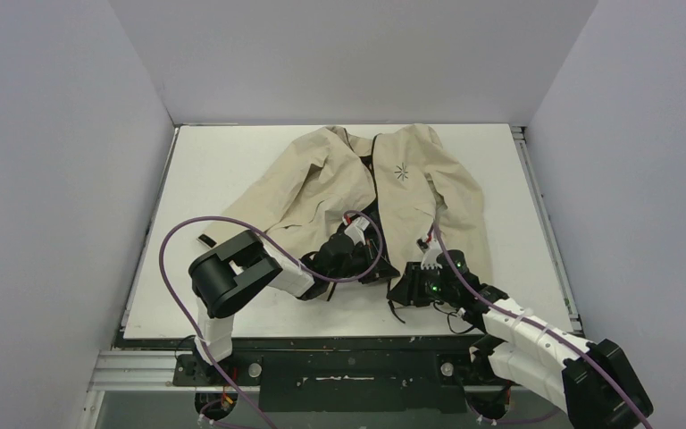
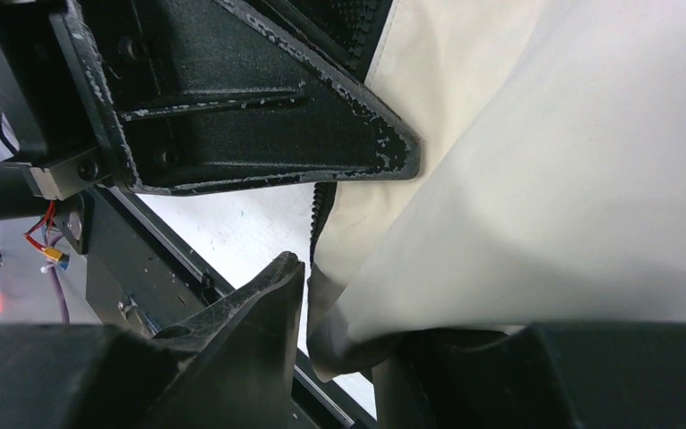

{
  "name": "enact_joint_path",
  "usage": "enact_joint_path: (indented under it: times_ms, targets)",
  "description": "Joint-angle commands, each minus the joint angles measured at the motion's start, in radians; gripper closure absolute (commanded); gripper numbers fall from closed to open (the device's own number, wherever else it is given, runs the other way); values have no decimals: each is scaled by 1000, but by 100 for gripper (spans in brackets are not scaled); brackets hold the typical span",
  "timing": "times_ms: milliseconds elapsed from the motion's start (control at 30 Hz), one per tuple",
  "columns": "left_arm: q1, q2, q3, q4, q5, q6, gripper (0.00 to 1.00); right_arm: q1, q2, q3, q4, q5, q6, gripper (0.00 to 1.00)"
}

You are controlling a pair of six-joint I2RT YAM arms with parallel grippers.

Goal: Zip up the jacket

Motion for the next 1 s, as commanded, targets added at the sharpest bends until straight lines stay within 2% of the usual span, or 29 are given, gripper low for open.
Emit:
enact_joint_path:
  times_ms: [0,133,233,533,933,967]
  targets:
    - [-3,-21,15,65,11,2,100,8,11,20,27,-22,-31,67]
    - [-3,-20,17,67,12,1,100,8,24,24,27,-28,-38,68]
    - [-3,-20,19,68,14,1,100,8,16,27,24,-23,-39,74]
    - [0,-23,19,64,15,2,100,8,3,23,33,-38,-35,100]
    - [44,-45,34,32,42,23,100,8,2,28,74,-115,-36,100]
    - [45,-48,35,30,48,25,97,8,-3,26,93,-137,-29,100]
